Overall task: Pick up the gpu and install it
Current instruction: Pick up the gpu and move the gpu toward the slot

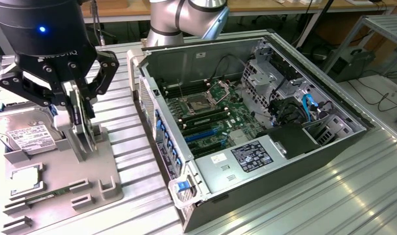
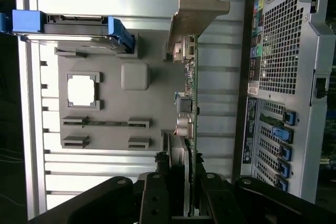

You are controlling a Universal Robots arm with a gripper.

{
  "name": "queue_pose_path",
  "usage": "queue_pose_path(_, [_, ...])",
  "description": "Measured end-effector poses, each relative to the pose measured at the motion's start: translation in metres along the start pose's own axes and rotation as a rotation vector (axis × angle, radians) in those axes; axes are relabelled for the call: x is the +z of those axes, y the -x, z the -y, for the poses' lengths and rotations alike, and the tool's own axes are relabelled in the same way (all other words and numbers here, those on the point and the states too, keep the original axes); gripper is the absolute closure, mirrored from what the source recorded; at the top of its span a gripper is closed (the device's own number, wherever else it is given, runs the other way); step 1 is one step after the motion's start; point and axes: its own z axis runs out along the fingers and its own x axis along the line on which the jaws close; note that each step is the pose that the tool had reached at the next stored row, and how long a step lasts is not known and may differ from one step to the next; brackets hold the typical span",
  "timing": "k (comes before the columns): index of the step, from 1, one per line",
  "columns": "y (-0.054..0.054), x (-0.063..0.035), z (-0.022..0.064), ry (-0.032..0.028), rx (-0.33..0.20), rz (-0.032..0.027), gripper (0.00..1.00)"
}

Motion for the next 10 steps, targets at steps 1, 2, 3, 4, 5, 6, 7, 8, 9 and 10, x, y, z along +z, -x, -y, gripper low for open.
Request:
queue_pose_path(1, [0.0000,-0.0007,0.0000,-0.0019,0.000,-0.0001,0.72])
queue_pose_path(2, [0.0000,-0.0014,0.0001,-0.0042,0.000,0.0000,0.72])
queue_pose_path(3, [0.0001,-0.0023,0.0001,-0.0065,0.000,-0.0002,0.72])
queue_pose_path(4, [0.0001,-0.0040,0.0002,-0.0090,0.000,-0.0003,0.72])
queue_pose_path(5, [0.0001,-0.0050,0.0003,-0.0102,0.000,-0.0003,0.72])
queue_pose_path(6, [0.0001,-0.0060,0.0003,-0.0111,0.000,-0.0003,0.72])
queue_pose_path(7, [0.0002,-0.0069,0.0004,-0.0120,0.000,-0.0003,0.72])
queue_pose_path(8, [0.0002,-0.0078,0.0005,-0.0128,0.000,-0.0003,0.72])
queue_pose_path(9, [0.0002,-0.0087,0.0005,-0.0139,0.000,-0.0004,0.72])
queue_pose_path(10, [0.0002,-0.0095,0.0005,-0.0149,0.000,-0.0004,0.72])
